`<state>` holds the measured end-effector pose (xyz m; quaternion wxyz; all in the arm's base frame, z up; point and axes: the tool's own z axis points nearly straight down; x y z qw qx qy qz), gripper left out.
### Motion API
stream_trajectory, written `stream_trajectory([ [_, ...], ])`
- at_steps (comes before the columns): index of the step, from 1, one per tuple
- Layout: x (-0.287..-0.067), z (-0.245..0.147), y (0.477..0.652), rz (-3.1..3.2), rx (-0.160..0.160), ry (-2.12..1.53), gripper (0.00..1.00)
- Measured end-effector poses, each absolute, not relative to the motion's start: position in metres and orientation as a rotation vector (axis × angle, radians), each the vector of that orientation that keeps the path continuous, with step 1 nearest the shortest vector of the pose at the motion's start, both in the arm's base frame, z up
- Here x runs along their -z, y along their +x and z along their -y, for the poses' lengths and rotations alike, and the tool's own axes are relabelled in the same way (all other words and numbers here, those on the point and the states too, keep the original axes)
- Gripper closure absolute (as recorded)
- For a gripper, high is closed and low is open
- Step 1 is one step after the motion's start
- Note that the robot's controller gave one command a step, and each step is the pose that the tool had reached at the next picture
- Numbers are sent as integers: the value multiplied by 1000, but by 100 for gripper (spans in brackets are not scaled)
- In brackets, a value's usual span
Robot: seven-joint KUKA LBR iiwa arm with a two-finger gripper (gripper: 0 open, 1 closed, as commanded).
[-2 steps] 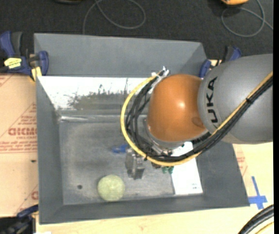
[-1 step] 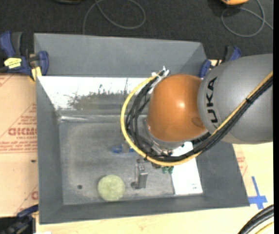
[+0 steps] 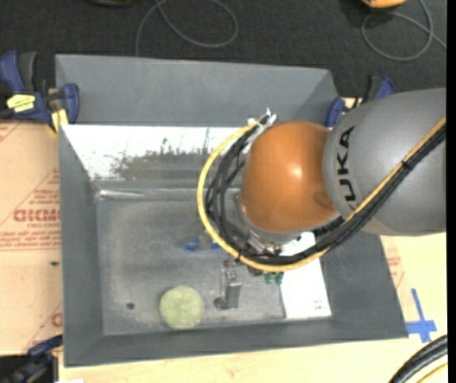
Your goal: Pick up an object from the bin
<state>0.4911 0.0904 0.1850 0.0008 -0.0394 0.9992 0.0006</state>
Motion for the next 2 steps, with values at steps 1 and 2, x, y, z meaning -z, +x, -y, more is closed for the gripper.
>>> stream_trajectory([
  [1, -147, -99, 489, -3124, 0, -224, 0],
  [2, -84, -143, 510, -3125, -3, -232, 0],
])
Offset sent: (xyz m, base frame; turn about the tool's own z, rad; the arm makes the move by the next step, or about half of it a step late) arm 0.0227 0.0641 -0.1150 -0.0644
